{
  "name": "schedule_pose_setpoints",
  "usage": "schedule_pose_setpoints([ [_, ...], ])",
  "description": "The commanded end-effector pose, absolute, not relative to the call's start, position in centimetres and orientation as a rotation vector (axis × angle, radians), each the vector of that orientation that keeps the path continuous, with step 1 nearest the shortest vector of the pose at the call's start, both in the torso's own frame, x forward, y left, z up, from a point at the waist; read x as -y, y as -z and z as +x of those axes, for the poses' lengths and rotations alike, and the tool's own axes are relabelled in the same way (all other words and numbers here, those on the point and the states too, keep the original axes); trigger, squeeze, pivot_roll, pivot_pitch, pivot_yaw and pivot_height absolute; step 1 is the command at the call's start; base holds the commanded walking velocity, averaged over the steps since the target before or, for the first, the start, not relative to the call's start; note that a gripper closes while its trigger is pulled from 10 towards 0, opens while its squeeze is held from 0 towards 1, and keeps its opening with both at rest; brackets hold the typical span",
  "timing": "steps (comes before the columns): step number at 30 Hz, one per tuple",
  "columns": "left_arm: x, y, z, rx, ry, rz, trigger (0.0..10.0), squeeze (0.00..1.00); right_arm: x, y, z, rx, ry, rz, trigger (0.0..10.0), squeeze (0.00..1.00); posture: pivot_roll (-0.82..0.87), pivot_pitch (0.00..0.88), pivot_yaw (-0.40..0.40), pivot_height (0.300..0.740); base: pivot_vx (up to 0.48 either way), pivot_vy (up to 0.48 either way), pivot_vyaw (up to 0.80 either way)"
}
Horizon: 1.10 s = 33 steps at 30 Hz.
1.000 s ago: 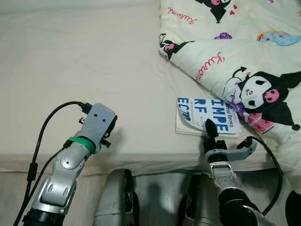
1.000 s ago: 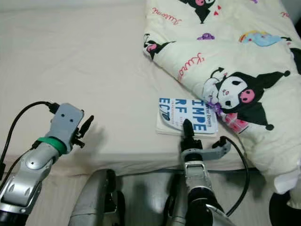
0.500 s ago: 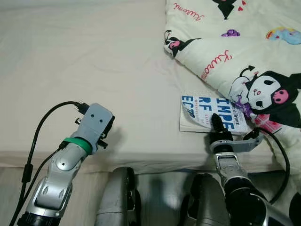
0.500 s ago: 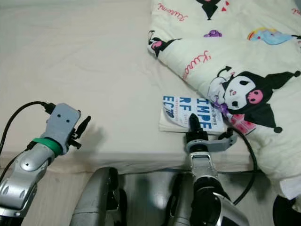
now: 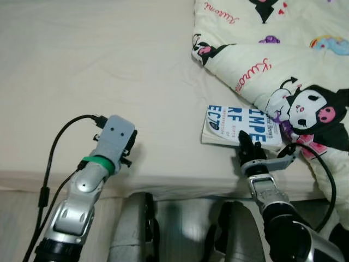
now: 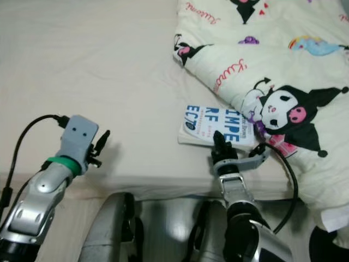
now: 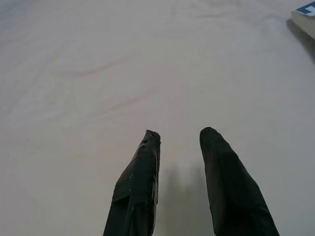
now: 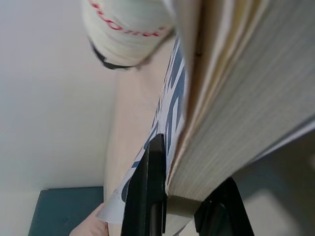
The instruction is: Clean up the room
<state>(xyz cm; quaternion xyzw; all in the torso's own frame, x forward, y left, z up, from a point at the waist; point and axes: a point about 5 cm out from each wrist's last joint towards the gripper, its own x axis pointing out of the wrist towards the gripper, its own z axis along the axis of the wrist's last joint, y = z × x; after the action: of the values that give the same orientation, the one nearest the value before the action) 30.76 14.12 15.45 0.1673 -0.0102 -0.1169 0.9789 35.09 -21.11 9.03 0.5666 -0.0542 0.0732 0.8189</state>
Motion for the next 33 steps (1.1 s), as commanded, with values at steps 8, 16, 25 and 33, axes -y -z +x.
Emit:
schedule_pose_setpoints([
  [8, -13.5, -16.6, 31.4, 0.09, 0.173, 0.25, 10.0, 0.0, 17.1, -16.3, 35.6, 0.257, -0.579, 0.706, 4.7, 0.0, 0.08, 0.13, -0.003, 0.601, 0.0, 0.0, 0.0],
  [16, -13.5, -19.0, 31.5, 0.195, 0.103, 0.162, 10.0, 0.0, 16.7, -17.9, 33.8, 0.314, -0.366, 0.182, 10.0, 0.0, 0.0, 0.057, -0.068, 0.601, 0.0, 0.0, 0.0],
  [25, -13.2, -18.6, 31.8, 0.204, 0.089, 0.141, 10.0, 0.0, 16.7, -16.5, 33.9, 0.32, -0.157, -0.013, 10.0, 0.0, 0.01, 0.031, -0.065, 0.601, 0.0, 0.0, 0.0],
  [33, -12.8, -18.5, 32.1, 0.2, 0.084, 0.123, 10.0, 0.0, 16.2, -16.8, 33.4, 0.321, -0.079, -0.051, 10.0, 0.0, 0.02, 0.019, -0.068, 0.626, 0.0, 0.0, 0.0],
])
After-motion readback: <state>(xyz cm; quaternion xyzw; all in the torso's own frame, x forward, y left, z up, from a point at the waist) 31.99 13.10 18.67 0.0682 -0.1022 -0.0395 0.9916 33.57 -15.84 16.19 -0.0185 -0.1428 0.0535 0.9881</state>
